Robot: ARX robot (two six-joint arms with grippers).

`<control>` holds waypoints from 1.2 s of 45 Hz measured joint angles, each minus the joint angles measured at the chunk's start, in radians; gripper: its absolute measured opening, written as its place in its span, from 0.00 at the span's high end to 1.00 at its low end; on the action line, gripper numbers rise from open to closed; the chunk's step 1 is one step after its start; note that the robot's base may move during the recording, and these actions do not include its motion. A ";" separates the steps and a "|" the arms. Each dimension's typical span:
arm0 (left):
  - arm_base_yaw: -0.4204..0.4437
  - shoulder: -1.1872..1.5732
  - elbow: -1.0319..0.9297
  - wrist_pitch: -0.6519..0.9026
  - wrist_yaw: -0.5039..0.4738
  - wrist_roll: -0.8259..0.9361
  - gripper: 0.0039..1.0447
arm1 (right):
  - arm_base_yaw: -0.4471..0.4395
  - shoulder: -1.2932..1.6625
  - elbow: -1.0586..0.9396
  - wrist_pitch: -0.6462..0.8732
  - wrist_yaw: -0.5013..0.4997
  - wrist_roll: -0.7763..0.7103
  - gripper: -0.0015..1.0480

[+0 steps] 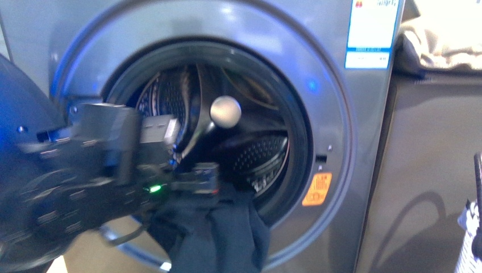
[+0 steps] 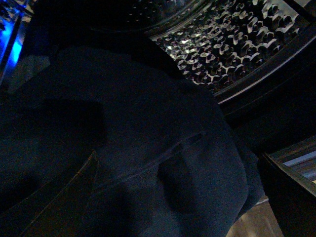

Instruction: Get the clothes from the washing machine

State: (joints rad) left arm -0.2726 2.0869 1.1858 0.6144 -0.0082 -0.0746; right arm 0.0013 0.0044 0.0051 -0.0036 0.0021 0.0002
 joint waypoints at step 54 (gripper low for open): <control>0.004 0.259 0.234 -0.102 -0.160 0.109 0.06 | 0.000 0.000 0.000 0.000 0.000 0.000 0.07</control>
State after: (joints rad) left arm -0.2684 2.3459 1.4200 0.5125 -0.1680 0.0349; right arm 0.0013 0.0044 0.0051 -0.0036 0.0021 0.0002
